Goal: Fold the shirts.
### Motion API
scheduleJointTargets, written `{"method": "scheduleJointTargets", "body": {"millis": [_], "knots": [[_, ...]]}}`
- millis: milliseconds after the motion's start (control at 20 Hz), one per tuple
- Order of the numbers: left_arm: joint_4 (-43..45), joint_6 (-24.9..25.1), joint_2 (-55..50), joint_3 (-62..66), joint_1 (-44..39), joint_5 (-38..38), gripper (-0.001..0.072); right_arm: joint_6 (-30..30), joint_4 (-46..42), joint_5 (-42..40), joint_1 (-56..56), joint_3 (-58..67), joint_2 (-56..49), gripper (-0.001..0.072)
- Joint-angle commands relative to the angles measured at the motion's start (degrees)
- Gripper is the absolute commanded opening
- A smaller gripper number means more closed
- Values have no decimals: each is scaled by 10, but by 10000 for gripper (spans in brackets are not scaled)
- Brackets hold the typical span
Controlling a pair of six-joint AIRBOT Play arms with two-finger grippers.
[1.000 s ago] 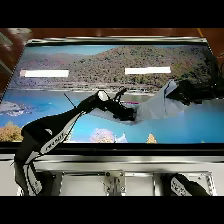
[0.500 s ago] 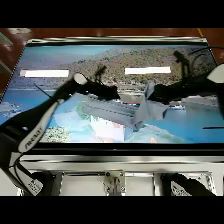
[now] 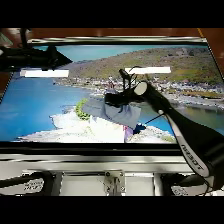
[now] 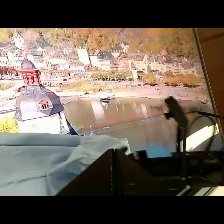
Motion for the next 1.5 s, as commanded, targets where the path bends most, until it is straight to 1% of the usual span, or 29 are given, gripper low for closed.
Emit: {"method": "scheduleJointTargets", "body": {"millis": [0, 50, 100, 200, 300, 350, 400, 500, 600, 650, 700, 750, 800, 850, 1000, 1050, 1150, 1300, 1350, 1400, 1450], "knots": [[2, 16, 60, 0, 22, -48, 38, -78, 221, -115, 48, 1, -79, 323], [2, 16, 64, 0, 19, -48, 37, -105, 274, -113, 48, 1, -85, 534], [2, 16, 63, 0, 16, -47, 37, -123, 303, -108, 45, 1, -85, 559], [9, 16, 58, 0, 5, -43, 37, -141, 330, -75, 21, 1, -70, 559], [11, 16, 52, 0, -1, -41, 37, -145, 309, -10, -24, 1, -44, 558], [12, 17, 51, 0, -2, -41, 37, -144, 278, 28, -56, 1, -27, 559], [14, 17, 51, 0, -2, -41, 37, -132, 239, 63, -91, 1, -10, 559], [17, 21, 51, 0, -2, -42, 38, -69, 104, 132, -169, 1, 31, 558], [30, 21, 51, 0, -2, -42, 37, 36, -104, 221, -244, 1, 67, 559], [40, 21, 51, 0, -2, -42, 38, 79, -216, 280, -274, 0, 76, 559], [49, 20, 51, 0, -2, -42, 38, 94, -284, 331, -294, -4, 78, 595], [52, 21, 51, 0, -2, -42, 38, 93, -299, 363, -311, -21, 78, 679], [52, 21, 51, 0, -2, -42, 37, 85, -275, 362, -322, -48, 78, 679], [52, 21, 51, 0, -2, -42, 37, 72, -231, 334, -325, -84, 78, 678], [52, 20, 51, 0, -2, -42, 37, 33, -97, 203, -303, -185, 70, 678], [52, 20, 51, 0, -2, -42, 38, 17, -61, 176, -290, -202, 61, 678], [52, 20, 51, 0, -3, -42, 37, -16, 0, 139, -261, -209, 32, 678], [52, 20, 51, 0, -3, -42, 37, -80, 127, 83, -228, -209, 0, 676], [52, 20, 51, 0, -3, -42, 38, -86, 151, 69, -221, -209, -7, 674], [52, 20, 51, 0, -3, -42, 38, -87, 167, 59, -215, -209, -12, 655], [52, 20, 51, 0, -3, -42, 38, -88, 176, 55, -210, -209, -16, 498]]}}
